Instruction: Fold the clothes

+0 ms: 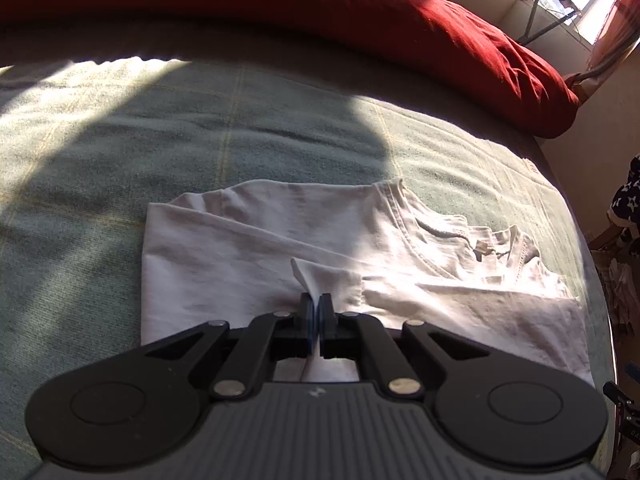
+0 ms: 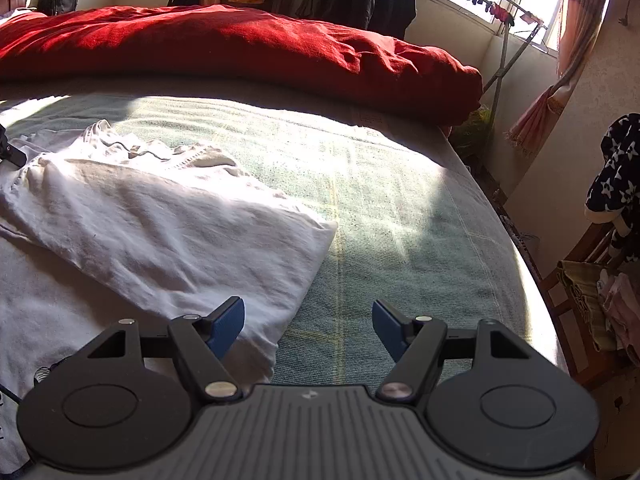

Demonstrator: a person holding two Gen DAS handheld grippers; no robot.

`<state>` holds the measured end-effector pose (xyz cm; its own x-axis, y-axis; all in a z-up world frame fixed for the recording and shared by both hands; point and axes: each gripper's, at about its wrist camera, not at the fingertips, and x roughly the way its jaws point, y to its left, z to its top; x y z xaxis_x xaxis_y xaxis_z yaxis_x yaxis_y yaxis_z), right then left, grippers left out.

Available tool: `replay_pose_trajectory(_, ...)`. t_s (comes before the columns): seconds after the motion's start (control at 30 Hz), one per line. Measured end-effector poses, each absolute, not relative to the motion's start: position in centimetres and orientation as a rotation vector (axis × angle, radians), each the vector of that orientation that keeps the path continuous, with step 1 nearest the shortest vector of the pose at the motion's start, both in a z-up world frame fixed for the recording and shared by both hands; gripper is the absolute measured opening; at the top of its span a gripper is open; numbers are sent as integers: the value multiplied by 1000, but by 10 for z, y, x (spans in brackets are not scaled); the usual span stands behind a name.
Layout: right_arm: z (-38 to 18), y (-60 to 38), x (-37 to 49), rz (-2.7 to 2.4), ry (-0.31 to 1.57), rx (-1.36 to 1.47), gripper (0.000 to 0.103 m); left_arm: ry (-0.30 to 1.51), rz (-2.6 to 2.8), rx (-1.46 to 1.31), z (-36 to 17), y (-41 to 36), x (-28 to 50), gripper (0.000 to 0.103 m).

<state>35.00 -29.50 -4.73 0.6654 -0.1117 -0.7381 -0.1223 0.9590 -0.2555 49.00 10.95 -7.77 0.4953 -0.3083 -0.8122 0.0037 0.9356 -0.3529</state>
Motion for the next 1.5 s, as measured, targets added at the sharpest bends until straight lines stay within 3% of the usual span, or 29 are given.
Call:
replay_pose_trajectory(0.2, -63, -299, 359, -14, 925, -307, 76, 1076, -187, -310, -73, 109, 487, 4)
replay_pose_trajectory(0.4, -37, -306, 357, -16, 845, -216, 76, 1088, -197, -149, -49, 90, 467, 50)
replay_pose_trajectory(0.53, -34, -295, 362, 33, 841, -198, 76, 1053, -301, -53, -34, 56, 461, 74)
replay_pose_trajectory(0.8, -52, -265, 368, 146, 882, -169, 76, 1112, -379, -57, -70, 18, 464, 75)
replay_pose_trajectory(0.87, -57, -261, 367, 167, 904, -164, 76, 1130, -361, -74, -66, 18, 464, 79)
replay_pose_trajectory(1.07, -43, -265, 362, 179, 876, -72, 76, 1187, -304, -101, -48, 13, 466, 79)
replay_pose_trajectory(1.5, -43, -297, 374, 298, 909, 177, 76, 1345, -154, 66, -15, -70, 485, 79)
